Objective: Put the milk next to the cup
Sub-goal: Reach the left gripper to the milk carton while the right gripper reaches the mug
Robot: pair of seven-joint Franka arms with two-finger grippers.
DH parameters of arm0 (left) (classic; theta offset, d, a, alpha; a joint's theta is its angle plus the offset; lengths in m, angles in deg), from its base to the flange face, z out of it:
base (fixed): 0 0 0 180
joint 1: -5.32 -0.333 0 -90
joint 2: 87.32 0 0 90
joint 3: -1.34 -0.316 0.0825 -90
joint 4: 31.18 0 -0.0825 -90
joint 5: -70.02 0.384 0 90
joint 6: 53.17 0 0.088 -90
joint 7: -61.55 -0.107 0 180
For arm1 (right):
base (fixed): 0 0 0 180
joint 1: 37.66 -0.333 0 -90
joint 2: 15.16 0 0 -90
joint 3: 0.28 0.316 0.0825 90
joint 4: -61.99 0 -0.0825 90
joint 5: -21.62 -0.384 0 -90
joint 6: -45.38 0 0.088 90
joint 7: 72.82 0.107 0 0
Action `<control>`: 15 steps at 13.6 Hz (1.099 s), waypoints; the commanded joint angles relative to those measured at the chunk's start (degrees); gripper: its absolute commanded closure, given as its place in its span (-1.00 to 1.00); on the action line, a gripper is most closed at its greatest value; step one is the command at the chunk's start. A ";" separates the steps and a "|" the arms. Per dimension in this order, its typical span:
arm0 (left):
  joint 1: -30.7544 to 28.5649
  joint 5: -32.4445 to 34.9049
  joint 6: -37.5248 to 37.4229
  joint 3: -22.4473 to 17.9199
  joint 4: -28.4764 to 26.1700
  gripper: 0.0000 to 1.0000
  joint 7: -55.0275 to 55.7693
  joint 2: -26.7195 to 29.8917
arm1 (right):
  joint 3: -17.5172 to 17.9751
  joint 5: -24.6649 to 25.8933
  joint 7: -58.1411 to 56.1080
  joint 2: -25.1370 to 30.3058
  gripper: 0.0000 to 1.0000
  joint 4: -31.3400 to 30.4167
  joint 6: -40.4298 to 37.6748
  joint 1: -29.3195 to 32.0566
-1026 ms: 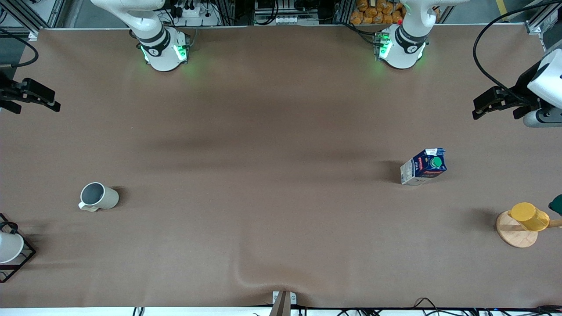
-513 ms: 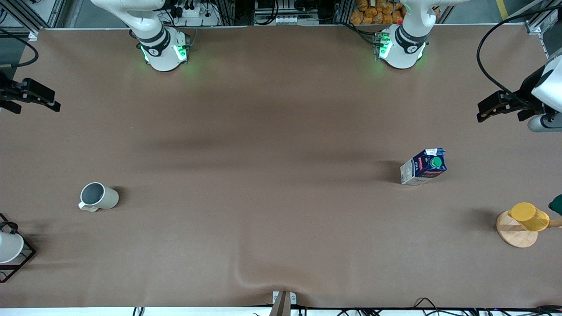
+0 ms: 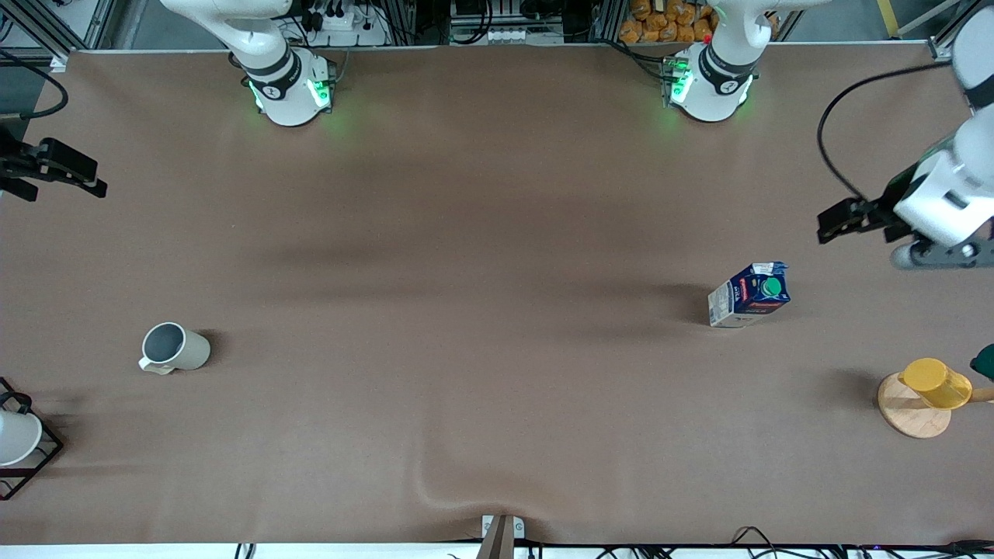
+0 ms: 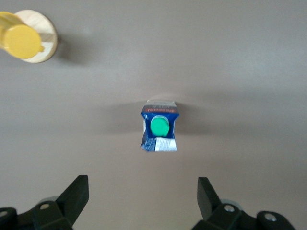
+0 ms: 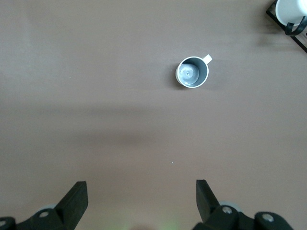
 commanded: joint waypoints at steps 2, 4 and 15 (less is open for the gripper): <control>0.38 -0.63 9.77 0.18 -7.38 -1.00 3.58 -1.04 | -1.52 0.75 -0.52 -3.33 -1.00 -0.23 0.61 -2.62; 0.55 -0.63 13.30 1.84 -10.98 -1.00 6.66 -0.95 | -1.52 1.10 -6.37 -8.95 -1.00 2.57 1.05 -2.53; -0.06 0.77 20.16 2.03 -14.51 -1.00 5.10 -6.57 | -1.52 4.62 -19.66 -25.06 -1.00 -0.99 23.69 -0.95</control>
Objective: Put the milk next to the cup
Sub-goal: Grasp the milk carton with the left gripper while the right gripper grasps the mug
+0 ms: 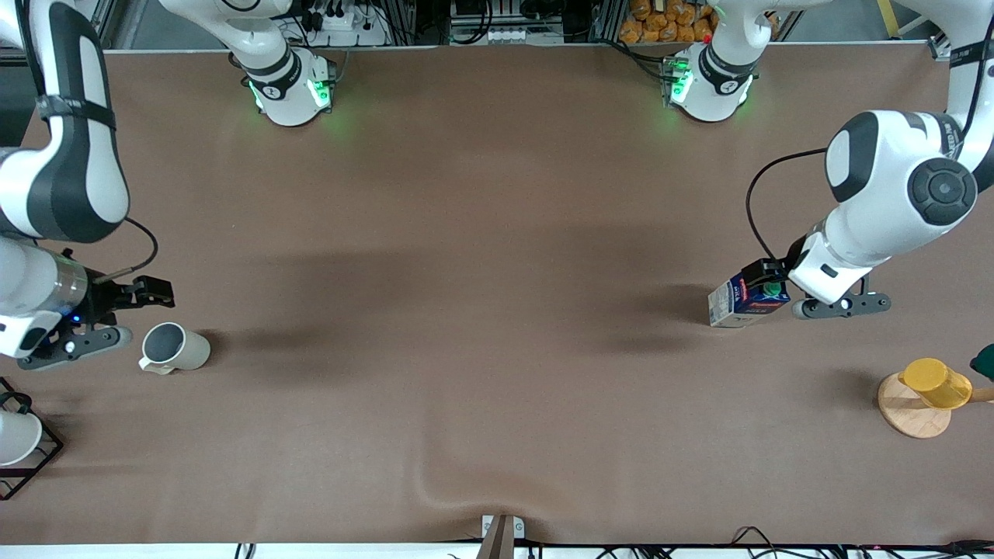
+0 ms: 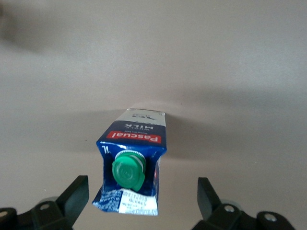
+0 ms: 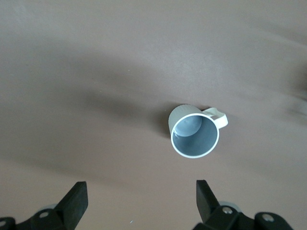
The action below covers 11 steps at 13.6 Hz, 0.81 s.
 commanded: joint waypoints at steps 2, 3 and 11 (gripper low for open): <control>-0.81 1.99 2.31 0.20 -0.54 -1.00 -1.15 -1.81 | -0.28 0.63 -4.18 -1.15 -1.00 -8.33 11.44 1.20; -0.81 1.99 2.40 0.20 -0.62 -1.00 -1.15 -2.08 | -0.28 0.54 -4.10 -1.06 -1.00 -10.35 12.68 1.20; -1.43 1.99 2.58 0.20 -0.80 -1.00 -2.29 -4.02 | -0.28 0.37 -4.10 -3.25 -1.00 -18.46 22.45 3.40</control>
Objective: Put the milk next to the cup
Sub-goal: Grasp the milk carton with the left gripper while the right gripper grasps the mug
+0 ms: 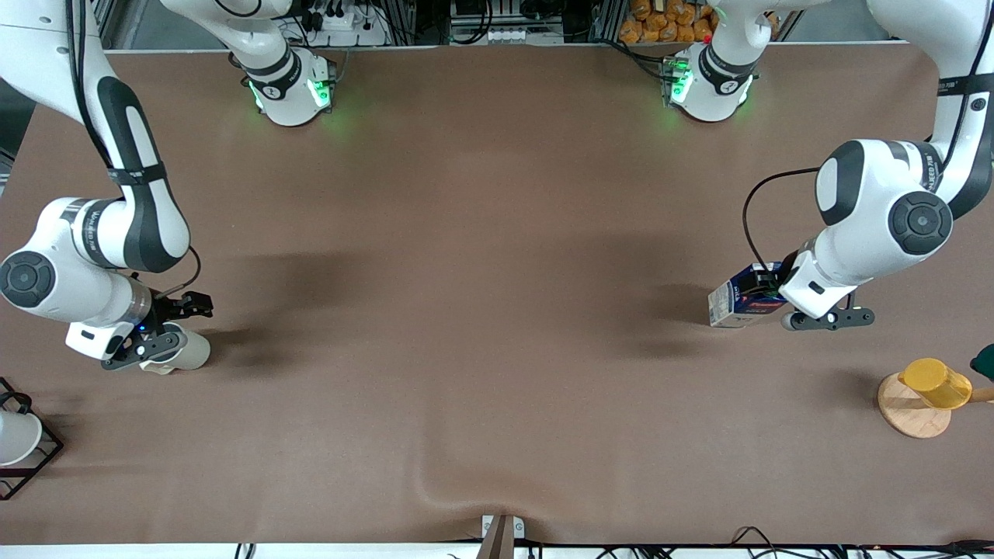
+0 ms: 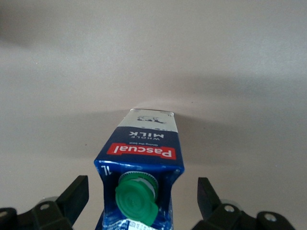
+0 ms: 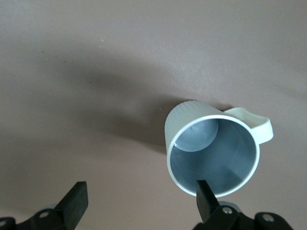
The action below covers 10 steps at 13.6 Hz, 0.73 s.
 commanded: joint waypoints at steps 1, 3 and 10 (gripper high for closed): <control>-0.36 1.12 0.90 0.27 -0.45 -1.00 -0.52 -0.46 | 0.51 0.43 -0.76 -1.54 -1.00 -0.58 2.42 1.02; -0.27 1.12 0.81 0.27 -0.46 -0.79 -0.52 -0.73 | 0.51 0.52 -1.02 -3.48 -1.00 -0.14 5.85 1.72; -0.19 1.12 -1.03 0.36 -1.86 -0.28 -0.43 0.15 | 0.51 0.43 -2.77 -6.65 0.93 0.47 7.62 2.60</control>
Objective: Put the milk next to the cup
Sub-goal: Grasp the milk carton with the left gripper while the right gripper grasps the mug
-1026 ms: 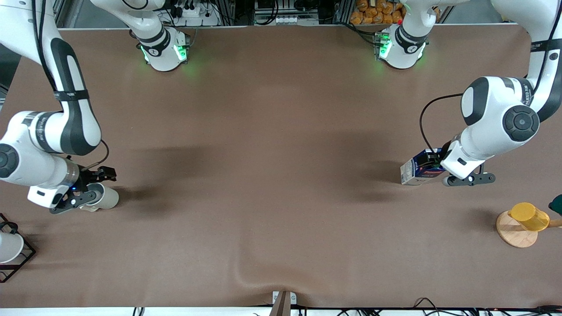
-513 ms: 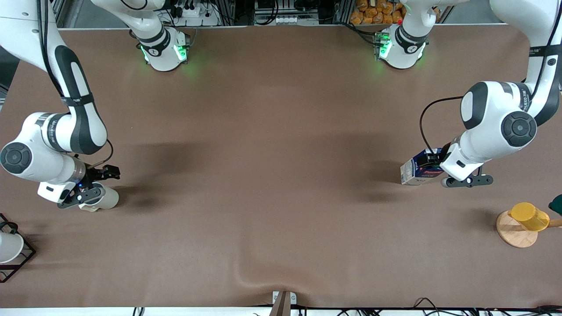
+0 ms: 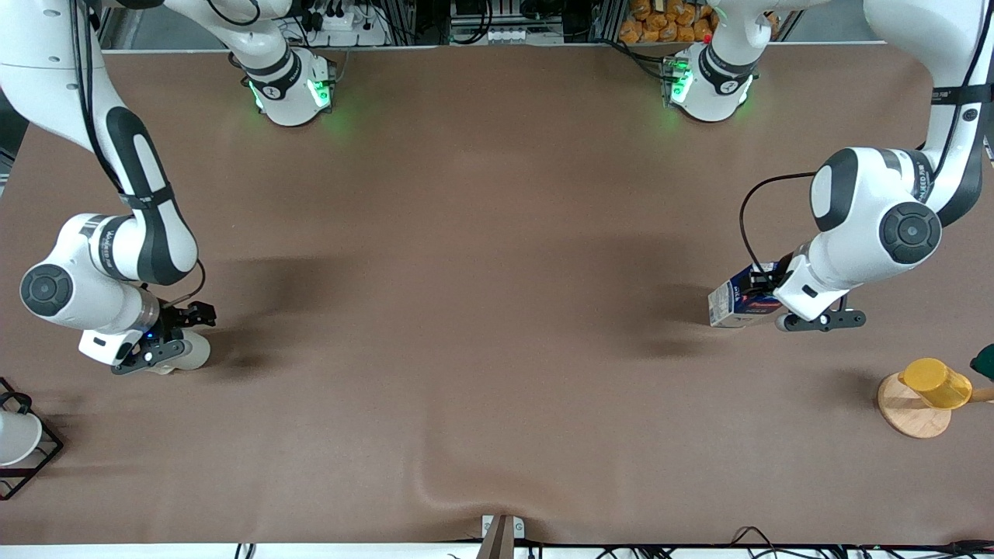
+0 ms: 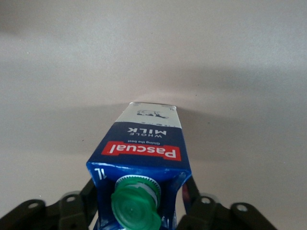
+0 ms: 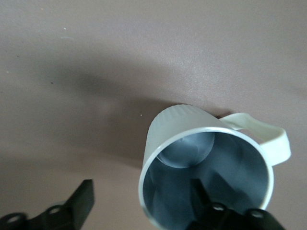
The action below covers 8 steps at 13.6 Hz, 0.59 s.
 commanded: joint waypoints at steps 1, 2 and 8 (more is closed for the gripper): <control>-0.06 1.12 -1.73 0.30 -1.03 -0.12 -0.39 1.70 | 0.57 0.51 -1.40 -0.82 1.00 0.98 0.44 0.56; -0.06 1.12 -2.61 0.30 -0.86 0.00 -0.39 2.05 | 0.57 0.51 -1.41 -0.91 1.00 1.51 0.44 0.65; 0.11 1.12 -4.02 0.56 0.37 0.39 -0.39 2.75 | 0.57 0.43 -4.74 -0.65 1.00 2.91 0.01 0.65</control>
